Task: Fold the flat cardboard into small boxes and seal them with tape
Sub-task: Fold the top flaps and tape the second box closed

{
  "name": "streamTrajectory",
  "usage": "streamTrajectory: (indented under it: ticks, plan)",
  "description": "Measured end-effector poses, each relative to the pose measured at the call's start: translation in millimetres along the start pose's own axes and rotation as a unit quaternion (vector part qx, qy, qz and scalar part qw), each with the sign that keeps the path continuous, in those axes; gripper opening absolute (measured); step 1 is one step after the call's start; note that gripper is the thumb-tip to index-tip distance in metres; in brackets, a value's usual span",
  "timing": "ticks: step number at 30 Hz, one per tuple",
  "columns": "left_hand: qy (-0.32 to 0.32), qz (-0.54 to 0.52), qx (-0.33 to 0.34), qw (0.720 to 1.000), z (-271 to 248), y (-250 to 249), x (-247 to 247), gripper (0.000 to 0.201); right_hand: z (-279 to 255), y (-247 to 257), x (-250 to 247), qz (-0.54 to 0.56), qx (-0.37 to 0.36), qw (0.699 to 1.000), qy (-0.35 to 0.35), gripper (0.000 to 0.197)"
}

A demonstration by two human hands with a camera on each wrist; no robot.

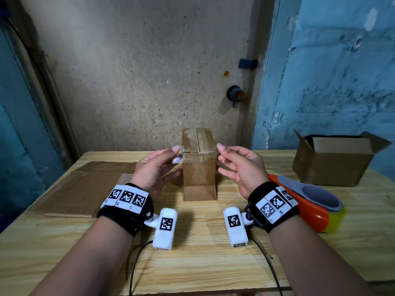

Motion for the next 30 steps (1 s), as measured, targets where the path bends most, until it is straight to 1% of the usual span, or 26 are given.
streamTrajectory:
  ticks: [3, 6, 9, 11, 14, 16, 21, 24, 26, 30]
  plan:
    - [0.000, 0.003, -0.001, 1.000, -0.1, -0.1, 0.3, 0.029, 0.5, -0.5, -0.4, 0.000, 0.006, 1.000, -0.001, 0.020]
    - [0.001, 0.004, -0.004, 1.000, -0.8, 0.0, 0.1, 0.024, 0.8, -0.6, -0.7, 0.002, 0.011, 1.000, -0.005, 0.027]
    - [0.003, 0.009, -0.010, 1.000, -1.3, 0.5, 0.6, 0.012, 2.0, -1.6, -1.5, 0.008, 0.013, 1.000, -0.007, 0.039]
    - [0.001, 0.012, -0.014, 1.000, -1.5, 0.5, 0.6, 0.005, 2.6, -2.3, -1.9, 0.008, 0.015, 1.000, -0.008, 0.038]
    - [0.003, 0.012, -0.015, 1.000, -0.7, 0.7, 0.3, 0.010, 3.4, -2.9, -2.7, 0.010, 0.016, 1.000, -0.010, 0.024]
    - [0.007, 0.010, -0.014, 1.000, -0.8, 0.4, -0.2, 0.011, 3.6, -2.9, -2.8, 0.008, 0.017, 1.000, -0.010, 0.019]
    - [0.014, 0.010, -0.006, 1.000, -1.2, -1.1, 0.0, 0.013, 2.7, -1.7, -1.9, 0.004, 0.014, 1.000, -0.006, 0.027]
    - [0.015, 0.008, 0.001, 1.000, -1.6, -2.2, -0.9, 0.024, 2.0, -1.3, -1.1, 0.001, 0.011, 1.000, 0.000, 0.033]
    - [0.014, 0.004, 0.005, 1.000, -1.4, -2.9, -1.6, 0.028, 1.8, -1.3, -0.6, -0.001, 0.010, 1.000, 0.004, 0.033]
    - [0.015, 0.006, 0.009, 1.000, -1.8, -3.2, -1.0, 0.018, 2.5, -2.3, 0.8, -0.001, 0.006, 1.000, 0.006, 0.036]
Point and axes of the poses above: each hand's wrist, its own z-axis towards the middle knuckle, its own x-axis out of the palm, y = z × x, the point moved 4 cm from there along z, towards the middle knuckle, and after that the axes turned 1 degree about -x, right-handed, at the moved point
